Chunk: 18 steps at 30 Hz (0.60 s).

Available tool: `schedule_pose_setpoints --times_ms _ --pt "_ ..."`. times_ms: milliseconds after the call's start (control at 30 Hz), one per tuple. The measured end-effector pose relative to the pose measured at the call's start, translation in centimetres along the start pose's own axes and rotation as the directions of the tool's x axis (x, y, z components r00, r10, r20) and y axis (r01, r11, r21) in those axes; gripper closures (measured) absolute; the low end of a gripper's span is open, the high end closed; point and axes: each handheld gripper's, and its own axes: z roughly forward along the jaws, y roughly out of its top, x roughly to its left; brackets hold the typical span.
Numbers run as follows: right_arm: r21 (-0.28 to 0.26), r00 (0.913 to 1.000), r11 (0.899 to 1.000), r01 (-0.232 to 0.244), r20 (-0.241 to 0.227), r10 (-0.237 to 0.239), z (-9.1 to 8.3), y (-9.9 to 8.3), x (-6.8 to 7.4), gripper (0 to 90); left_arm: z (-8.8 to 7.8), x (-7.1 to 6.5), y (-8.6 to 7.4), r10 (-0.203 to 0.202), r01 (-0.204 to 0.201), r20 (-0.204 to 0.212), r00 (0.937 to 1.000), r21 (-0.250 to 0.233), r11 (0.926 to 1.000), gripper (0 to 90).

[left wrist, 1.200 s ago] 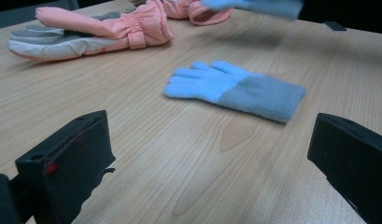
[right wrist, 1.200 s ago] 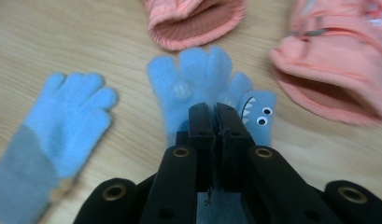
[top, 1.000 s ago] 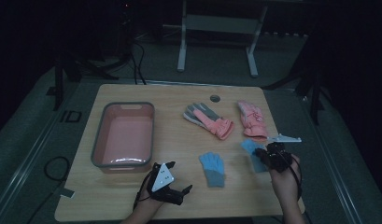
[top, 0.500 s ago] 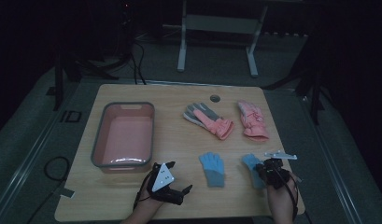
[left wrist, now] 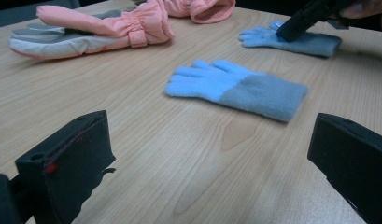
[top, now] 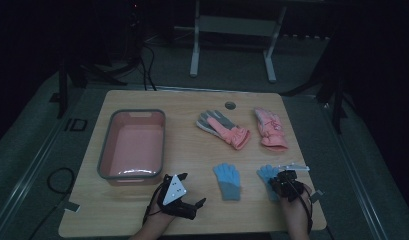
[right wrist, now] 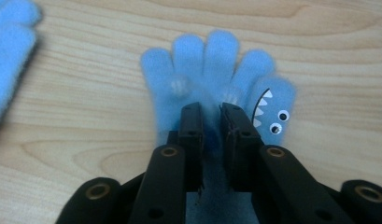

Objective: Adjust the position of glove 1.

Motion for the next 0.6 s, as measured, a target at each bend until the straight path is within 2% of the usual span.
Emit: schedule_pose_setpoints --times_ms 100,167,233,367,400,433,467,533,600 --pt "-0.01 0.9999 1.0 -0.009 -0.006 0.009 0.4 0.4 -0.3 74.5 0.0 0.0 0.0 0.002 -0.002 0.001 1.0 0.001 1.0 0.0" --pt "-0.01 1.0 1.0 0.001 0.001 -0.001 0.6 0.7 -0.3 72.0 0.0 0.0 0.0 0.003 -0.003 0.001 1.0 0.002 1.0 0.0" --pt "0.0 0.9999 1.0 0.009 -0.015 -0.009 0.5 1.0 -0.5 67.4 0.0 0.0 0.0 0.001 -0.001 0.002 1.0 0.0 1.0 0.0" --pt "-0.006 0.9951 0.997 0.073 -0.067 -0.074 0.1 1.7 -1.3 64.0 0.0 0.0 0.0 0.001 -0.001 0.003 1.0 0.001 1.0 0.0" --pt "-0.017 0.9891 0.994 0.104 -0.103 -0.105 0.1 1.8 -1.6 63.2 0.0 0.0 0.0 0.002 -0.002 0.002 1.0 0.001 1.0 0.0" --pt "-0.026 0.9844 0.993 0.115 -0.131 -0.117 0.0 1.9 -2.0 63.2 0.0 0.0 0.0 0.002 -0.002 0.002 1.0 0.002 1.0 0.0" --pt "-0.038 0.9787 0.99 0.138 -0.148 -0.142 -0.1 2.0 -2.4 63.2 0.0 0.0 0.0 0.002 -0.002 0.002 1.0 0.003 1.0 0.0" --pt "-0.07 0.9534 0.974 0.217 -0.199 -0.227 -0.3 2.1 -2.8 63.1 0.0 0.0 0.0 0.001 -0.001 0.004 1.0 0.003 1.0 0.0" --pt "-0.079 0.9294 0.953 0.294 -0.21 -0.304 -0.4 2.2 -2.9 63.2 0.0 0.0 0.0 -0.002 0.002 0.014 0.9999 0.0 1.0 0.0"
